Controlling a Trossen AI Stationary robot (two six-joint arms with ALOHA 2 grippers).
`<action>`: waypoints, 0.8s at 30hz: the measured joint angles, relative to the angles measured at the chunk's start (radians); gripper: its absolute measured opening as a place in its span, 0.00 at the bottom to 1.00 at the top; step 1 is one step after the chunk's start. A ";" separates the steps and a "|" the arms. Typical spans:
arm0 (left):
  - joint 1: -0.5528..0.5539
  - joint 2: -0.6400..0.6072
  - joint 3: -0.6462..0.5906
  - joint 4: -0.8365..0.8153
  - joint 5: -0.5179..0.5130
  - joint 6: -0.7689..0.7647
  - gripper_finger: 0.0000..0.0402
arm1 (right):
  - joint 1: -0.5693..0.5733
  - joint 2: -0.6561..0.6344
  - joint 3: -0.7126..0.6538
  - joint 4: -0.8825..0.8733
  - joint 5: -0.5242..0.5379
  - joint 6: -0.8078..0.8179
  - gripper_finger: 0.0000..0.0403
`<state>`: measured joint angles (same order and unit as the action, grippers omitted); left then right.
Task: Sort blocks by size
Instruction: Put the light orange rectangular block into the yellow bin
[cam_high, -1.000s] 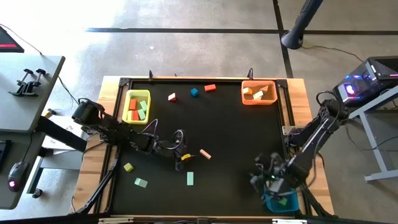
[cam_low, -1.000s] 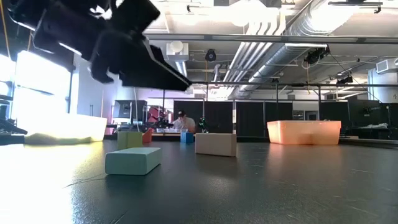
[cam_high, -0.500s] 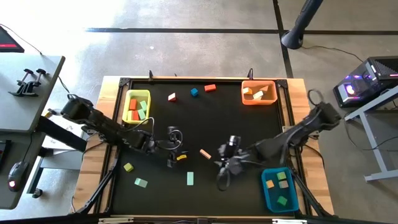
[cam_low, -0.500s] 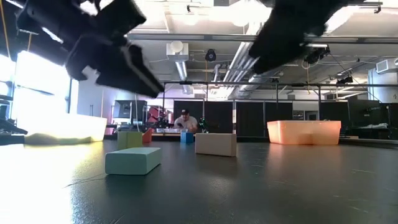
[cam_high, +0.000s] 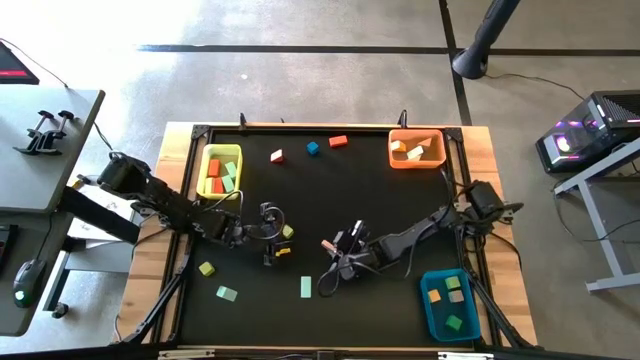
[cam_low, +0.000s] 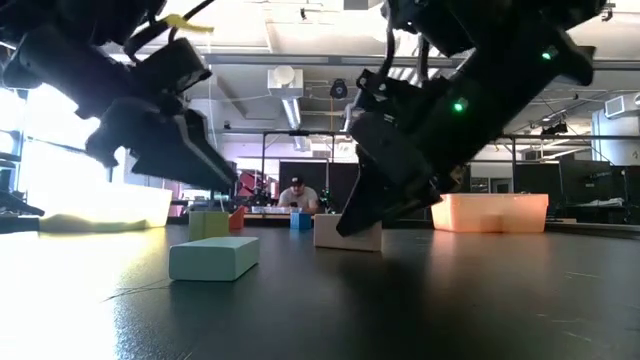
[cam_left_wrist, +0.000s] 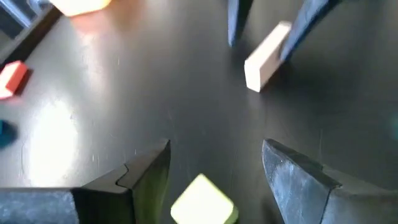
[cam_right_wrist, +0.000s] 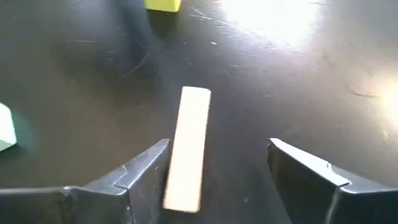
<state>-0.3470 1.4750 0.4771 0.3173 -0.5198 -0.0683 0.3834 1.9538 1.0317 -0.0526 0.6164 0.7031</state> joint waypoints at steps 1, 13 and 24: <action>0.000 0.000 -0.003 0.025 0.002 0.008 0.60 | 0.004 0.005 0.000 0.002 0.003 0.004 0.61; 0.000 0.001 -0.006 0.182 -0.005 0.118 0.60 | -0.002 -0.013 -0.093 0.087 -0.026 0.030 0.13; 0.020 0.013 -0.004 0.414 0.039 0.421 0.60 | 0.030 -0.149 -0.199 0.328 -0.026 0.024 0.14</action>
<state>-0.3269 1.4883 0.4728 0.7318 -0.4809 0.3527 0.4138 1.8046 0.8326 0.2750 0.5905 0.7267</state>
